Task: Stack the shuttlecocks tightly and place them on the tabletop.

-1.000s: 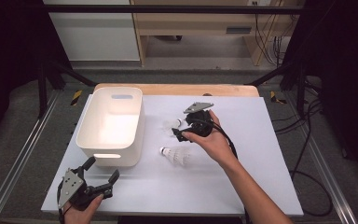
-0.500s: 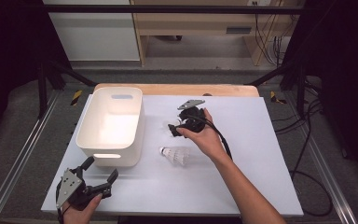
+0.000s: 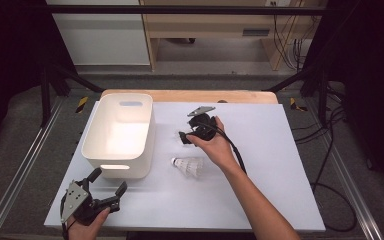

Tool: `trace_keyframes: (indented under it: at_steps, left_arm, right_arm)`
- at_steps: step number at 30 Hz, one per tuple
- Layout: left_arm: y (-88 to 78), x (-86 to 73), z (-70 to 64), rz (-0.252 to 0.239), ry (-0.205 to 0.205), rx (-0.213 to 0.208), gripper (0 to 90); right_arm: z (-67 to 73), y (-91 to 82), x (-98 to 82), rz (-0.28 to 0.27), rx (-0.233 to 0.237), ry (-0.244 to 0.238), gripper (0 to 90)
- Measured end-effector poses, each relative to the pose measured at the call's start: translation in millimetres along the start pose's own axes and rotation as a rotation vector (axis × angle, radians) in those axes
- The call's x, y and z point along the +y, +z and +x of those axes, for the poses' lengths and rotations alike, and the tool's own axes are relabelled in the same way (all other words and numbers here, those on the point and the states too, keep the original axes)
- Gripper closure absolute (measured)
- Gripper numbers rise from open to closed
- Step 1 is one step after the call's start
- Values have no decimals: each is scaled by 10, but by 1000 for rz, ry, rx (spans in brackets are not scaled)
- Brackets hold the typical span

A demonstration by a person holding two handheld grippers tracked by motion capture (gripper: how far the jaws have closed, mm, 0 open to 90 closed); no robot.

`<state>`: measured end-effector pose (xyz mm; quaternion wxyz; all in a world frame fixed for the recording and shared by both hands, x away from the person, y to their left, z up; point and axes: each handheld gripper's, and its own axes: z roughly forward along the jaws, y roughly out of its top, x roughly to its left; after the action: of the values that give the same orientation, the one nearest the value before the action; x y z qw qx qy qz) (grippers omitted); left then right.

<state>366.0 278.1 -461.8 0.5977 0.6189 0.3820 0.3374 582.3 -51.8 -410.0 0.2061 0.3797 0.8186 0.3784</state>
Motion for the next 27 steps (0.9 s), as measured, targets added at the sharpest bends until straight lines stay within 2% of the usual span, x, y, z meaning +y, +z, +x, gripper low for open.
trace_keyframes:
  at_steps: [8, 21, 27]
  left_arm:
    - [22, 0, -13, 5, 3, -9, 19]
    - [74, -2, 1, 7, 4, -13, 19]
    - [71, -1, -2, 7, 6, -12, 19]
  right_arm:
    - [44, 142, -17, 29, -18, -2, 157]
    - [41, 213, -42, 49, -32, -6, 172]
    - [27, 268, -60, 61, -40, 11, 183]
